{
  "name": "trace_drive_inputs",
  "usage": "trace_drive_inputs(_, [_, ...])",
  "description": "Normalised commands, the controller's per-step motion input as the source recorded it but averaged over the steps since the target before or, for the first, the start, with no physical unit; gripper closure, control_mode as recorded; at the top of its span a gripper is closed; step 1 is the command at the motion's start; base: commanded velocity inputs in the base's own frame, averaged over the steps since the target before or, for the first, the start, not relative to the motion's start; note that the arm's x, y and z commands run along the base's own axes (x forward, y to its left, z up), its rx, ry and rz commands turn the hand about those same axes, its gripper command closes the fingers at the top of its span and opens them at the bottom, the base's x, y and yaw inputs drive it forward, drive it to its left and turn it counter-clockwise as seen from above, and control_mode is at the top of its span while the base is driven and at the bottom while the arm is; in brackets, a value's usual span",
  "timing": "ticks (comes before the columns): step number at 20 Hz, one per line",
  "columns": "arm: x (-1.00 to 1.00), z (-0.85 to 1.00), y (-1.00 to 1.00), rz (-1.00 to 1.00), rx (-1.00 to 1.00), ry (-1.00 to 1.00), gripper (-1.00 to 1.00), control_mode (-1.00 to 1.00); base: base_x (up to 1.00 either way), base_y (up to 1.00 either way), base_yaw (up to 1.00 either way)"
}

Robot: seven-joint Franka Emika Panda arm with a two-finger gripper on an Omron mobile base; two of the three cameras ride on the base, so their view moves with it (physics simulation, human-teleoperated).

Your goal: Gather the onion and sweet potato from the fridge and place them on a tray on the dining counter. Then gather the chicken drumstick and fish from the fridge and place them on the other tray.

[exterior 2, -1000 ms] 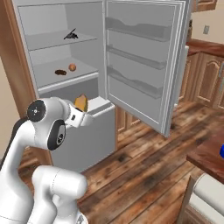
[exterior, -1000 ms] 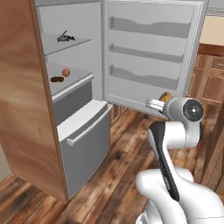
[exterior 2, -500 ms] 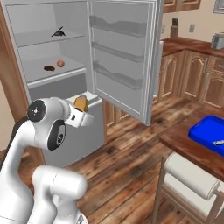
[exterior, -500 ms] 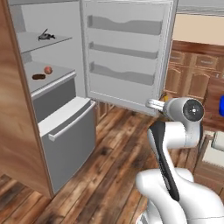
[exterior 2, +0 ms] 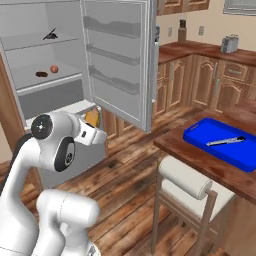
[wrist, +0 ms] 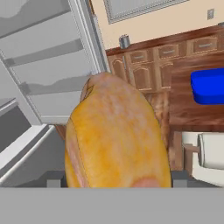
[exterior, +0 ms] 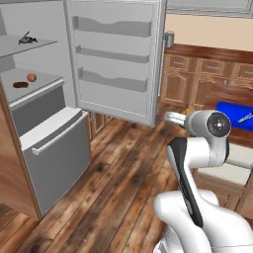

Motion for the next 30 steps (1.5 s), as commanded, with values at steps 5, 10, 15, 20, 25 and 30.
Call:
trace_drive_inputs(5, [0.00, 0.00, 0.00, 0.00, 0.00, 0.00, 1.00, 1.00, -0.23, -0.42, -0.13])
trace_drive_inputs(10, [0.00, 0.00, 0.00, 0.00, 0.00, 0.00, 1.00, 1.00, -0.14, -0.47, -0.14])
trace_drive_inputs(15, [0.00, 0.00, 0.00, 0.00, 0.00, 0.00, 1.00, 1.00, -0.01, -0.50, -0.13])
trace_drive_inputs(20, [0.00, 0.00, 0.00, 0.00, 0.00, 0.00, 1.00, 1.00, 0.00, -0.50, -0.12])
trace_drive_inputs(25, [0.00, 0.00, 0.00, 0.00, 0.00, 0.00, 1.00, 1.00, 0.00, -0.48, -0.10])
trace_drive_inputs(30, [0.00, 0.00, 0.00, 0.00, 0.00, 0.00, 1.00, 1.00, 0.00, -0.50, -0.08])
